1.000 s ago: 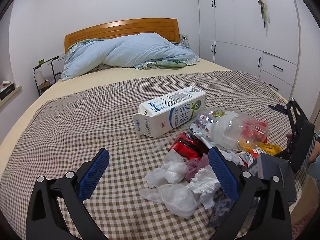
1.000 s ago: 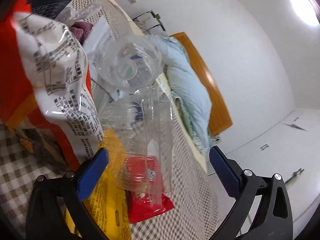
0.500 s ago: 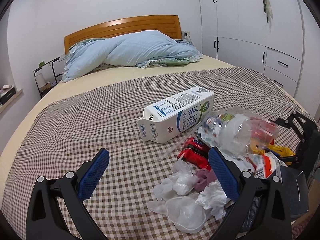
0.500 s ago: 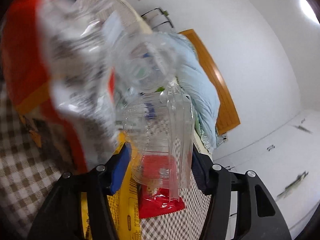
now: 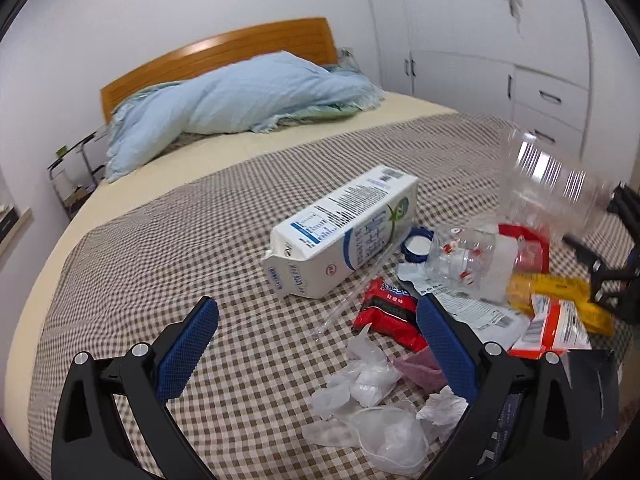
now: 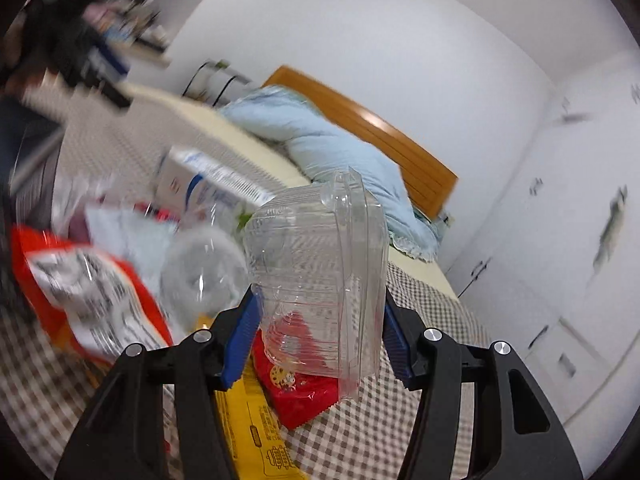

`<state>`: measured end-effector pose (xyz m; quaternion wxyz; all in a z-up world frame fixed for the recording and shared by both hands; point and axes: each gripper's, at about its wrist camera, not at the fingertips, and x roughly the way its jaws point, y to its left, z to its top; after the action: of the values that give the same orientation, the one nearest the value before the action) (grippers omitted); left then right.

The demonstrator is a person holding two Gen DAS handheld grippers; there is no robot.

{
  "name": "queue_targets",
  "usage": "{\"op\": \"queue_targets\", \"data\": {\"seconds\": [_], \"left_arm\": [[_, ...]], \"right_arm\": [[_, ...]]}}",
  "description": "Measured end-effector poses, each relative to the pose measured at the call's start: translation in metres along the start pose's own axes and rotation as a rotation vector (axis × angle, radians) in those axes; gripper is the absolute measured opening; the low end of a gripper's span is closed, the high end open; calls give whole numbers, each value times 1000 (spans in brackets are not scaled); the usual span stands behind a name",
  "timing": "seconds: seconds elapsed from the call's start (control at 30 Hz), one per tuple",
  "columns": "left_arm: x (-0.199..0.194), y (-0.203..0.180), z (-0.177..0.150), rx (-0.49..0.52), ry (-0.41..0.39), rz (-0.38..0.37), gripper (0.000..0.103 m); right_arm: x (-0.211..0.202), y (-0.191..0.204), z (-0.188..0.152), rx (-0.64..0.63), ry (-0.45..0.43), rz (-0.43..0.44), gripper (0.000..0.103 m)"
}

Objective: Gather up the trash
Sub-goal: 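Grasp the white milk carton with the left gripper while the right lifts the container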

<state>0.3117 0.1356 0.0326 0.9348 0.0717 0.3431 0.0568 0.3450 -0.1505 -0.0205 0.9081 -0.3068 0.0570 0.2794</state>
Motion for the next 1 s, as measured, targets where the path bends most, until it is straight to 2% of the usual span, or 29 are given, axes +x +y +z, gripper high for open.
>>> {"op": "queue_targets", "data": {"seconds": [0.4,0.67,1.0], "left_arm": [[53,-3,40,131,108,0,96],[109,-7,68,184,265,-67,96],[160,-12,89,227,322,-127,96]], "right_arm": [[-3,-37,-7,284,-12,-98,55],[-3,-75,-26,420,4,-140,55],[6,-102,-39,512,30,-176,56]]}}
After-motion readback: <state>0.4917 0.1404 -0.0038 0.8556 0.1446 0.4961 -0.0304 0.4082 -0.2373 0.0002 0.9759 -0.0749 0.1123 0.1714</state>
